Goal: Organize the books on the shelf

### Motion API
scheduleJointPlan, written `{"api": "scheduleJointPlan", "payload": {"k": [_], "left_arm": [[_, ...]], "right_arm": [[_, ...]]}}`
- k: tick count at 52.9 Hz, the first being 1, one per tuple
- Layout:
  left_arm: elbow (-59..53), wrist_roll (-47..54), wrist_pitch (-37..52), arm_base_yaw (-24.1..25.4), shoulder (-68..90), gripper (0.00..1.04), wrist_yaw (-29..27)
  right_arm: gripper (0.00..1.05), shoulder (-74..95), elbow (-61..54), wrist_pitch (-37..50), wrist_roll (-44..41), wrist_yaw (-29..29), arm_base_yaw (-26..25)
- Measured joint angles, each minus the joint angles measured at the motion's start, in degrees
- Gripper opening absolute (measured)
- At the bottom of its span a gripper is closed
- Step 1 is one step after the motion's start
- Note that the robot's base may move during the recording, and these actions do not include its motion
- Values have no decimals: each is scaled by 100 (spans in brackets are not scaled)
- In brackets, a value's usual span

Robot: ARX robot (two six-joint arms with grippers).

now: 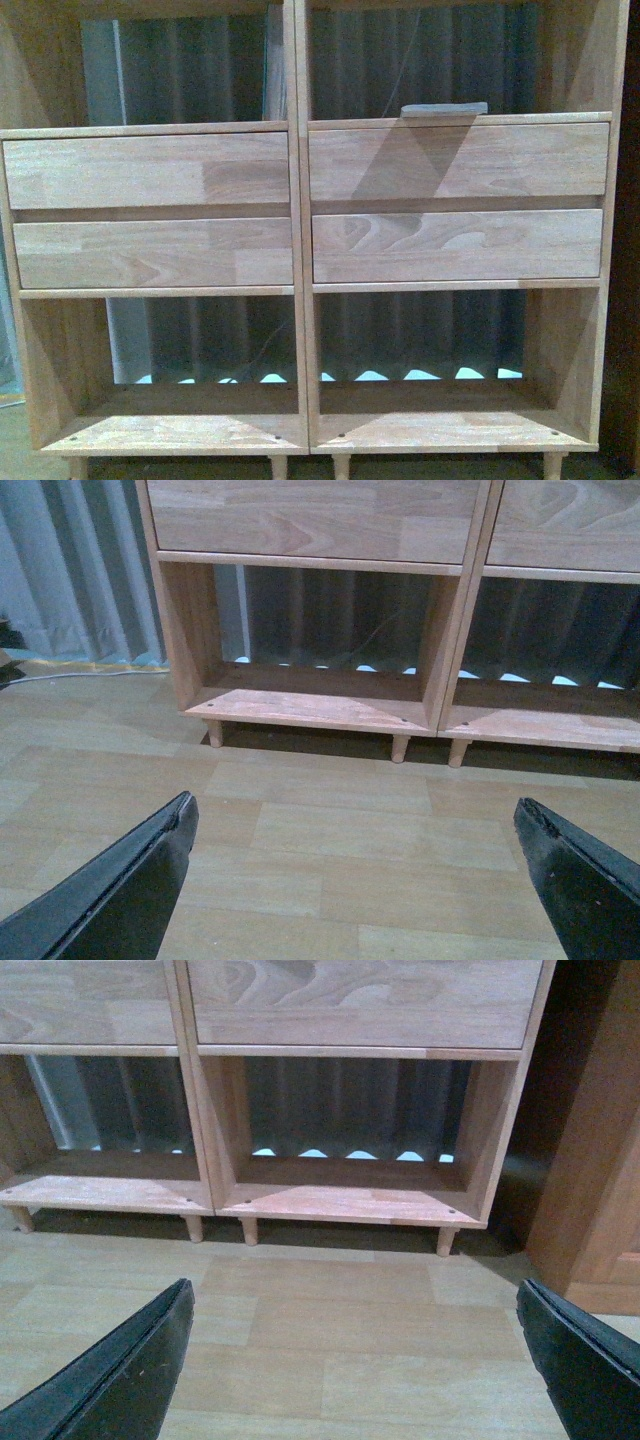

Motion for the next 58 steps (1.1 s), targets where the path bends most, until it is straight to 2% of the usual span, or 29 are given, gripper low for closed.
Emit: {"api": "scheduleJointPlan", "payload": {"k": [58], "left_arm": [[0,0,0,-2,0,98,0]], "right_arm": [[98,0,0,0,0,0,0]]}}
